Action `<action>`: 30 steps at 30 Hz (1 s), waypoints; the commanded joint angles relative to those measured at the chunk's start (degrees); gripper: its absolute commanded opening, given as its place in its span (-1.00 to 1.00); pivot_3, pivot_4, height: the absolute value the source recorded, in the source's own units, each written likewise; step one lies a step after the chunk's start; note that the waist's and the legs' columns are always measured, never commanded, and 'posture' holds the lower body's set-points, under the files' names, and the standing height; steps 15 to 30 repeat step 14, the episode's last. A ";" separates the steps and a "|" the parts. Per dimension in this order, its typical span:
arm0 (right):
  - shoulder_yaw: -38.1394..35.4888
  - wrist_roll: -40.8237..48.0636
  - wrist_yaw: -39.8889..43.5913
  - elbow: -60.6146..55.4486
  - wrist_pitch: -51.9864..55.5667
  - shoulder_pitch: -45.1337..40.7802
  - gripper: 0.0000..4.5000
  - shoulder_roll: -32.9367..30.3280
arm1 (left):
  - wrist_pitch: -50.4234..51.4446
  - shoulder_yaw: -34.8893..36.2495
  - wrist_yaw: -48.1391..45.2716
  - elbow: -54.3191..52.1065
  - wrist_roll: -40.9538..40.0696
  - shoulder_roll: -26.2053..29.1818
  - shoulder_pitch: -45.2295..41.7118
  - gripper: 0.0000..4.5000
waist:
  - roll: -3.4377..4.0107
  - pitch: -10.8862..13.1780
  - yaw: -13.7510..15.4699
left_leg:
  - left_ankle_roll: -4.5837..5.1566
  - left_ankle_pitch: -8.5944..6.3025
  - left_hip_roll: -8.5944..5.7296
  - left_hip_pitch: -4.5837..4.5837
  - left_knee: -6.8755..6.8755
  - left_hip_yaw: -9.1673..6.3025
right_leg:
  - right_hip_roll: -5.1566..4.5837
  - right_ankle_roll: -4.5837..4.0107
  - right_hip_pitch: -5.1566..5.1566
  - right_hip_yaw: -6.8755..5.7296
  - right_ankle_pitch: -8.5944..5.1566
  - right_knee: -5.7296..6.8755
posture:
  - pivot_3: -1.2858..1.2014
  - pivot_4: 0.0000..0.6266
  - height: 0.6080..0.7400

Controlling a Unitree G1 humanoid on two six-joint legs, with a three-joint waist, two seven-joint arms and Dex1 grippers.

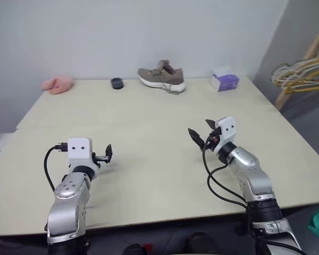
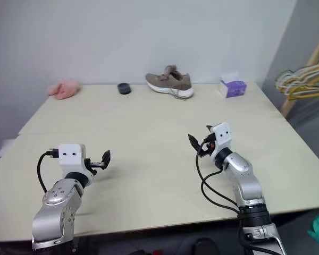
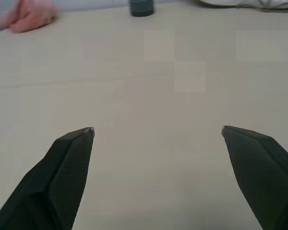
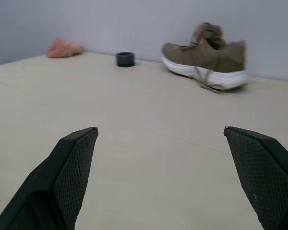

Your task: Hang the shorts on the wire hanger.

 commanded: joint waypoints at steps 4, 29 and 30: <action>-0.85 -0.74 0.00 -0.04 -2.16 -0.10 0.99 -0.90 | -1.58 2.04 1.42 -2.19 -1.71 0.36 -2.88 1.00 | 0.00 0.00 3.13 | 0.00 0.01 0.02 -0.01 0.01 0.14 | 0.05 -0.13 0.01 -0.08 0.07 0.02 | 0.02 -1.00 1.00; -1.08 -1.89 -1.26 -2.08 -0.91 1.87 0.99 -2.08 | -3.89 1.28 1.78 -2.00 -1.89 0.87 -3.45 1.00 | 0.03 -0.03 3.26 | 0.00 0.01 0.03 -0.04 0.15 0.24 | 0.08 -0.17 0.01 -0.05 0.09 0.06 | 0.01 -1.00 1.00; -1.08 -1.89 -1.26 -2.08 -0.91 1.87 0.99 -2.08 | -3.89 1.28 1.78 -2.00 -1.89 0.87 -3.45 1.00 | 0.03 -0.03 3.26 | 0.00 0.01 0.03 -0.04 0.15 0.24 | 0.08 -0.17 0.01 -0.05 0.09 0.06 | 0.01 -1.00 1.00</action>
